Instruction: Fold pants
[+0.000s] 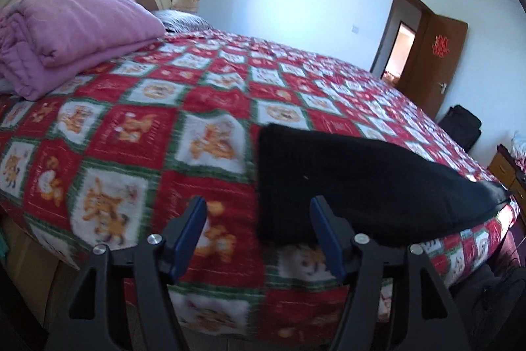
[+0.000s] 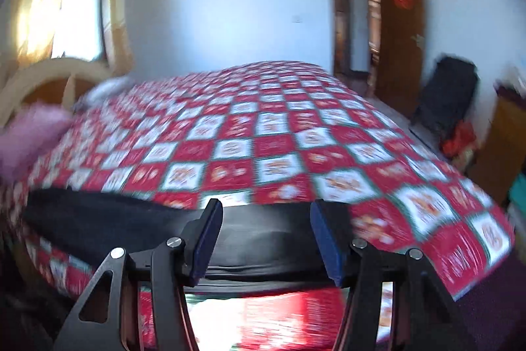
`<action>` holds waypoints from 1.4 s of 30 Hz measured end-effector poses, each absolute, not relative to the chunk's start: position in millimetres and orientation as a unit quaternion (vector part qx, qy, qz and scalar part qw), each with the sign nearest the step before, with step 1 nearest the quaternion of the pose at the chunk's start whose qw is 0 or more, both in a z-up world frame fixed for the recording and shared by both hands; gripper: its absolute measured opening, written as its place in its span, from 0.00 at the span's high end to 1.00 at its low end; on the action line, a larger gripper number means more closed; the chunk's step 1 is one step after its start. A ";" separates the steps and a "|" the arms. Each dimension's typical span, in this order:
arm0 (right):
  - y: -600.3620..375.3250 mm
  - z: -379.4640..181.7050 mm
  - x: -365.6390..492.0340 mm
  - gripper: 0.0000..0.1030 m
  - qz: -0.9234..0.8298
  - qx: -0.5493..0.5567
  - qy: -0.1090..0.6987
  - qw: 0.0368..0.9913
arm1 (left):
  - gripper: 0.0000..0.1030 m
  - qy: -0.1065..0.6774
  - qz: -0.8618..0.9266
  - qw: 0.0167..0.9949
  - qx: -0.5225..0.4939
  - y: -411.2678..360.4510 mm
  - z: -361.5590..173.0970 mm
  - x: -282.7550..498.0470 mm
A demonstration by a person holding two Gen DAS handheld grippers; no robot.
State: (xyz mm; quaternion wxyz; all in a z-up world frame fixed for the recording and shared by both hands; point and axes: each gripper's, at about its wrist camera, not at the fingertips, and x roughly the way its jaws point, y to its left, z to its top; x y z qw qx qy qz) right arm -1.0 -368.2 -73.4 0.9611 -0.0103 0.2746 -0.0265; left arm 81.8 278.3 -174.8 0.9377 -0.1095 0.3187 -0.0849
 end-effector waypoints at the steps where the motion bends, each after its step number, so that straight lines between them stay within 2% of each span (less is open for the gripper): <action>1: -338.7 -76.9 11.1 0.44 0.009 -0.036 0.285 0.958 | 0.35 0.326 -0.096 0.933 -0.115 273.6 -177.5 83.4; 7: -208.8 -112.2 56.7 0.44 0.158 -0.116 0.323 0.926 | 0.36 0.323 -0.115 0.934 -0.098 254.1 -182.3 81.7; 8: -186.9 -119.9 62.6 0.44 0.182 -0.129 0.328 0.918 | 0.39 0.323 -0.115 0.934 -0.097 253.5 -183.6 82.7; 9: -168.8 -127.3 65.0 0.44 0.198 -0.143 0.330 0.912 | 0.48 0.324 -0.119 0.933 -0.100 253.2 -184.8 84.5; 13: -94.0 -160.0 73.1 0.45 0.254 -0.206 0.343 0.881 | 0.69 0.335 -0.114 0.930 -0.095 249.6 -186.8 93.7; 15: -64.7 -175.1 74.0 0.45 0.272 -0.235 0.347 0.866 | 0.87 0.338 -0.122 0.928 -0.104 250.7 -186.4 95.2; 22: -33.7 -198.4 72.6 0.48 0.255 -0.312 0.333 0.853 | 0.87 0.334 -0.126 0.929 -0.095 241.1 -182.9 95.5; 23: -32.9 -201.9 72.4 0.49 0.249 -0.322 0.331 0.851 | 0.80 0.333 -0.123 0.930 -0.097 240.4 -183.2 96.1; 24: -33.3 -204.3 72.4 0.50 0.246 -0.330 0.330 0.850 | 0.67 0.335 -0.121 0.929 -0.101 240.6 -183.9 96.9; 25: -33.9 -204.9 73.8 0.52 0.247 -0.331 0.329 0.850 | 0.61 0.332 -0.119 0.929 -0.106 241.3 -184.3 96.4; 26: -34.8 -204.6 73.2 0.57 0.249 -0.327 0.328 0.851 | 0.51 0.329 -0.117 0.931 -0.108 242.1 -184.5 95.3; 27: -35.9 -203.7 73.1 0.59 0.251 -0.322 0.330 0.851 | 0.49 0.327 -0.111 0.932 -0.108 242.8 -184.5 94.6; 30: -37.8 -202.0 72.6 0.67 0.249 -0.317 0.329 0.854 | 0.49 0.328 -0.115 0.931 -0.115 246.4 -186.0 93.4; 42: -35.6 -194.6 73.2 0.67 0.242 -0.308 0.318 0.863 | 0.51 0.343 -0.088 0.927 -0.125 255.9 -196.2 91.3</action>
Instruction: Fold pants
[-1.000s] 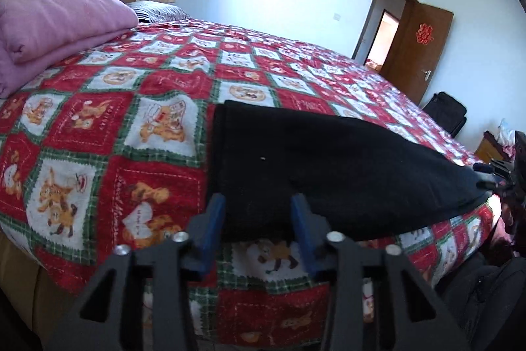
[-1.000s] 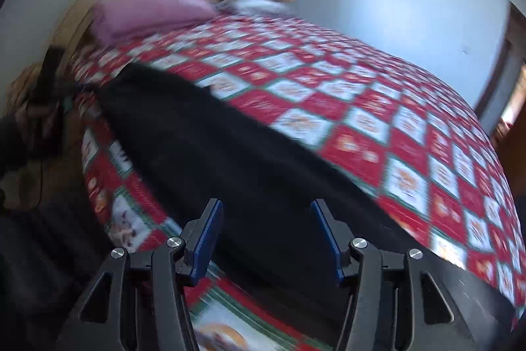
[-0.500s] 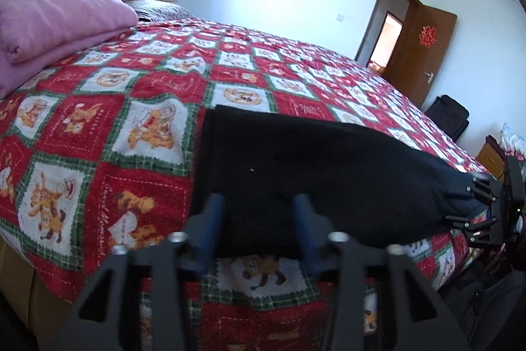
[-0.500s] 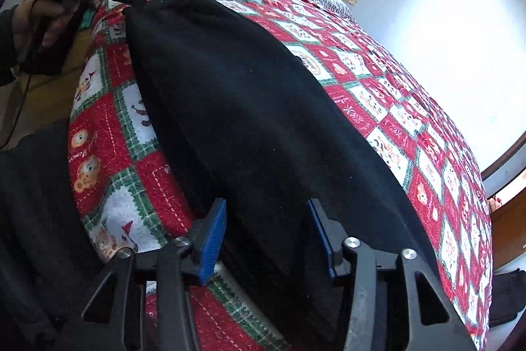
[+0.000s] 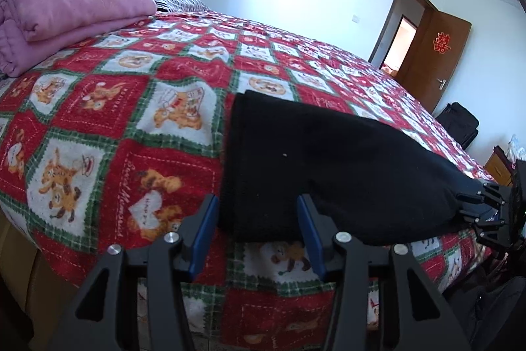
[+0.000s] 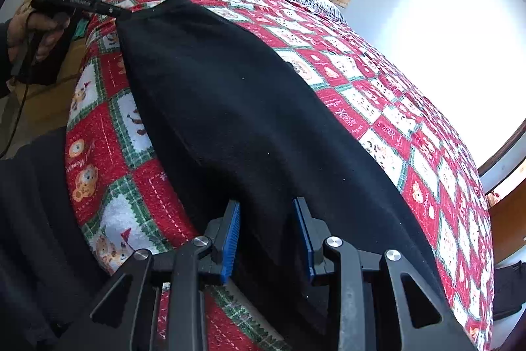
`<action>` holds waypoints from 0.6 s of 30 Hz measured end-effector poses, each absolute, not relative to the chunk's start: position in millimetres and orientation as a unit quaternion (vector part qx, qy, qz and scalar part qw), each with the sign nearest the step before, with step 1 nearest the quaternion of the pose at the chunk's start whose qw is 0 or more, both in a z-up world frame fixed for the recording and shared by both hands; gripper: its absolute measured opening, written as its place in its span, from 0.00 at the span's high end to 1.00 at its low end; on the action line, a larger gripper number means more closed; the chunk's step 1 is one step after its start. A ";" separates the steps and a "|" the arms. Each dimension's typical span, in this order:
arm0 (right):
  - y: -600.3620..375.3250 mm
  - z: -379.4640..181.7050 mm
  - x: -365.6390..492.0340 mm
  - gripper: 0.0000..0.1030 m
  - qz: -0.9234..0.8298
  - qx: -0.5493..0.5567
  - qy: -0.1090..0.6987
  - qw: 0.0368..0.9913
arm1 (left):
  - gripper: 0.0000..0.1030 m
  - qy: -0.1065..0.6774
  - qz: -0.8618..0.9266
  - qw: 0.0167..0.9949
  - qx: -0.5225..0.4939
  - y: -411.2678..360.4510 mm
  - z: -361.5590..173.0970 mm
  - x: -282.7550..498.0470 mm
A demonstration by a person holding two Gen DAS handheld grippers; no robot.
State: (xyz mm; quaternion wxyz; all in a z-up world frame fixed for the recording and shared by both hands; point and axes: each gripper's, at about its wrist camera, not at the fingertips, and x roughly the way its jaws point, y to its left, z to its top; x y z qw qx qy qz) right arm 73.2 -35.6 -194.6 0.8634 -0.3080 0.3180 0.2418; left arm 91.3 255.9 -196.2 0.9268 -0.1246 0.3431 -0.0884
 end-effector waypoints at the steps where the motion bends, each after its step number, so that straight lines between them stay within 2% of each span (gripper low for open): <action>1: -36.4 -190.7 72.2 0.67 0.245 -0.301 0.316 0.866 | 0.51 0.344 -0.087 0.926 -0.124 256.0 -196.5 91.7; 3: -37.4 -186.3 72.2 0.67 0.247 -0.294 0.316 0.868 | 0.66 0.347 -0.086 0.925 -0.130 258.3 -198.0 92.4; 6: -39.1 -187.1 75.5 0.67 0.239 -0.300 0.315 0.868 | 0.75 0.347 -0.075 0.926 -0.131 261.6 -195.9 91.1; 11: -42.1 -184.4 74.7 0.67 0.233 -0.298 0.313 0.871 | 0.75 0.334 -0.066 0.934 -0.107 258.8 -185.0 85.4; 18: -45.4 -177.3 71.3 0.67 0.230 -0.295 0.307 0.875 | 0.75 0.351 -0.070 0.926 -0.120 256.5 -196.8 95.0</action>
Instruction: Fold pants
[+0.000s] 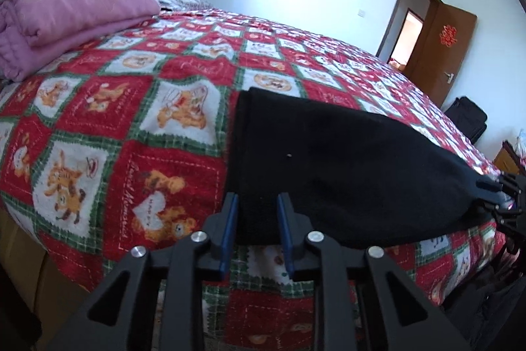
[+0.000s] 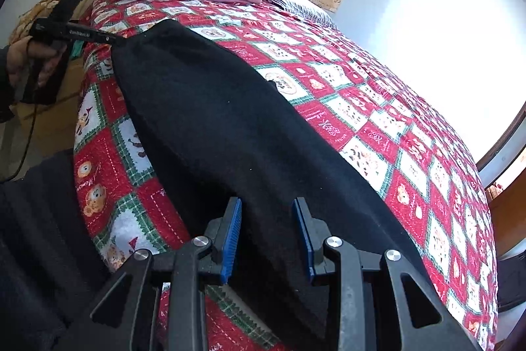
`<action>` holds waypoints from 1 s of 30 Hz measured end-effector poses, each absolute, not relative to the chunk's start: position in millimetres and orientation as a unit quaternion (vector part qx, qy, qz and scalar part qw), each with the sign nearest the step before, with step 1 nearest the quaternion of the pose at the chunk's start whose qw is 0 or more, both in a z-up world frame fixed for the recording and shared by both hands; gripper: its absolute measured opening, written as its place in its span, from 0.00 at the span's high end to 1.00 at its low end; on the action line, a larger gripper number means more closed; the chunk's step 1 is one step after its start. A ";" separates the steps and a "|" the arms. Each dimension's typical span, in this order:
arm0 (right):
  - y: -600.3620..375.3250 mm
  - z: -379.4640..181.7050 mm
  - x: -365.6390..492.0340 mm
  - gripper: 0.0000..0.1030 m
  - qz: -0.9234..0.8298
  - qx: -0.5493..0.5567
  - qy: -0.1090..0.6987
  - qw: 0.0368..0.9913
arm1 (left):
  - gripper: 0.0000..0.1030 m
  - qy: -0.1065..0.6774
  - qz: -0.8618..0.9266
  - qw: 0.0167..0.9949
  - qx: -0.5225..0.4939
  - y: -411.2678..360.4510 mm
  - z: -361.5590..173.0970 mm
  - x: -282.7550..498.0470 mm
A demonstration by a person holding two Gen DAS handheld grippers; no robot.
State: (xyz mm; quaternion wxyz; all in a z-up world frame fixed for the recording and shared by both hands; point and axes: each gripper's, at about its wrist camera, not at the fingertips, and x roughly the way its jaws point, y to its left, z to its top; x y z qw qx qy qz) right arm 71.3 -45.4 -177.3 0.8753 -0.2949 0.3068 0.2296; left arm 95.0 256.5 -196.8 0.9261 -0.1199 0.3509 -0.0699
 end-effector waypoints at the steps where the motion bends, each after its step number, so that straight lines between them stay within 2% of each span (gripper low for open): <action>1: -46.5 -177.2 71.8 0.67 0.226 -0.297 0.305 0.876 | 0.75 0.350 -0.071 0.926 -0.124 257.1 -196.7 94.4; 5: -50.1 -178.7 78.6 0.67 0.224 -0.284 0.319 0.876 | 0.72 0.355 -0.067 0.923 -0.133 258.5 -197.4 96.2; 7: -47.9 -181.3 79.6 0.60 0.229 -0.283 0.322 0.874 | 0.73 0.356 -0.071 0.922 -0.135 258.0 -198.1 97.9; 8: -45.8 -183.2 79.2 0.58 0.234 -0.284 0.325 0.871 | 0.74 0.357 -0.073 0.922 -0.129 256.6 -197.9 98.3; 12: -38.3 -191.5 80.7 0.58 0.251 -0.287 0.334 0.862 | 0.90 0.355 -0.077 0.924 -0.119 256.4 -194.3 98.5; 20: -32.8 -186.5 73.1 0.58 0.298 -0.270 0.333 0.853 | 0.93 0.347 -0.084 0.924 -0.136 262.6 -185.7 98.1; 25: -22.3 -202.8 76.2 0.59 0.268 -0.314 0.337 0.846 | 0.93 0.336 -0.094 0.923 -0.164 269.3 -177.8 97.2; 27: -23.1 -203.4 78.2 0.68 0.277 -0.300 0.342 0.846 | 0.93 0.336 -0.096 0.923 -0.162 268.2 -176.0 98.6; 28: -23.6 -201.9 78.3 0.81 0.283 -0.293 0.345 0.846 | 0.93 0.337 -0.096 0.923 -0.162 267.9 -176.3 99.5; 30: -22.1 -198.5 77.2 0.95 0.276 -0.296 0.340 0.849 | 0.93 0.339 -0.098 0.921 -0.165 268.2 -177.8 102.4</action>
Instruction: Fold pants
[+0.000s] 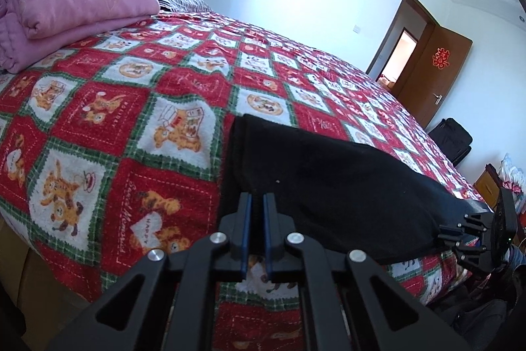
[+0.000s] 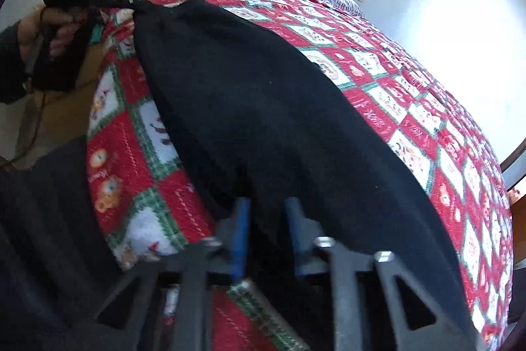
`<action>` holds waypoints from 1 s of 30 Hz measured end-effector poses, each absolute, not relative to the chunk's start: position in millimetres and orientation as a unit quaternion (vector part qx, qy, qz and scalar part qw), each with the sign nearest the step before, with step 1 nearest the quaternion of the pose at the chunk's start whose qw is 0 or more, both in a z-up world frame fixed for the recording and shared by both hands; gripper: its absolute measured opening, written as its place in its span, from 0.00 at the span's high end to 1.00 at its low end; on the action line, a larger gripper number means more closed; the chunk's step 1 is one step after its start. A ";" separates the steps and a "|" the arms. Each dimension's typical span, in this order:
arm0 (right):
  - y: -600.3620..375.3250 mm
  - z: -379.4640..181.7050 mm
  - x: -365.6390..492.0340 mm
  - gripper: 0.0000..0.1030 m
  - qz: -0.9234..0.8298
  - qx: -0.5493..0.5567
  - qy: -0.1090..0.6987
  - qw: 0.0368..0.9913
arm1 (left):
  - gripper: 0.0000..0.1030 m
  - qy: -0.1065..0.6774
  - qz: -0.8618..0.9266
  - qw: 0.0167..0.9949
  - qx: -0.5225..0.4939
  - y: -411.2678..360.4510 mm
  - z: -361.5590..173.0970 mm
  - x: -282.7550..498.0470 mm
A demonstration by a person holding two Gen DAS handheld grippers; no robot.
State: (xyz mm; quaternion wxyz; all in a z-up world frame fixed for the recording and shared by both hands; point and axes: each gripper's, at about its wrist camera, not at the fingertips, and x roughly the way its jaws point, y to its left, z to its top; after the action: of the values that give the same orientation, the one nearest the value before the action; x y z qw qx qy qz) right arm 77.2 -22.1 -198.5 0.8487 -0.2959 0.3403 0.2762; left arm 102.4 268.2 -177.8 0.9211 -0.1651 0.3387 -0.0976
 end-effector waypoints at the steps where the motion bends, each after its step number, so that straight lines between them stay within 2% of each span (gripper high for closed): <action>1: -21.9 -195.2 76.9 0.97 0.279 -0.290 0.342 0.849 | 0.93 0.339 -0.098 0.920 -0.170 269.9 -179.0 104.3; 9: -21.2 -167.2 64.8 0.98 0.286 -0.266 0.341 0.855 | 0.94 0.313 -0.109 0.919 -0.214 288.6 -170.2 103.2; 14: -6.1 -208.8 69.6 0.97 0.263 -0.302 0.371 0.838 | 0.96 0.329 -0.092 0.918 -0.203 291.3 -186.1 108.5; 18: -10.8 -205.3 73.1 0.95 0.270 -0.285 0.372 0.841 | 0.96 0.337 -0.088 0.916 -0.199 297.6 -194.1 103.9; 19: -14.0 -200.8 74.3 0.89 0.274 -0.280 0.378 0.839 | 0.96 0.336 -0.084 0.918 -0.195 299.5 -192.9 100.9; 20: -17.9 -196.1 74.6 0.75 0.276 -0.277 0.377 0.840 | 0.96 0.329 -0.079 0.922 -0.191 302.8 -190.1 96.5; 22: -29.0 -180.7 79.5 0.60 0.288 -0.257 0.377 0.842 | 0.93 0.314 -0.068 0.928 -0.191 310.1 -182.3 90.0; 25: -39.5 -159.4 98.3 0.59 0.287 -0.221 0.373 0.854 | 0.87 0.292 -0.055 0.937 -0.186 311.1 -166.9 87.2; 26: -41.3 -151.9 108.5 0.59 0.287 -0.205 0.370 0.860 | 0.81 0.287 -0.054 0.939 -0.185 307.4 -161.2 87.6; 28: -43.7 -141.0 135.6 0.59 0.293 -0.151 0.376 0.866 | 0.61 0.278 -0.058 0.942 -0.180 296.7 -154.4 89.9; 29: -42.6 -139.2 150.3 0.59 0.298 -0.123 0.389 0.863 | 0.44 0.274 -0.061 0.944 -0.175 288.4 -152.0 92.5; 30: -41.5 -138.9 168.6 0.59 0.301 -0.092 0.403 0.860 | 0.35 0.269 -0.067 0.946 -0.169 277.9 -150.2 94.5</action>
State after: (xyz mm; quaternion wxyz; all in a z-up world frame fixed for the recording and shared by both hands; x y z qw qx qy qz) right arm 168.6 -41.5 -138.9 0.8597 -0.0916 0.4028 0.3006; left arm 94.5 277.9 -150.2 0.9457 -0.1690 0.2694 -0.0674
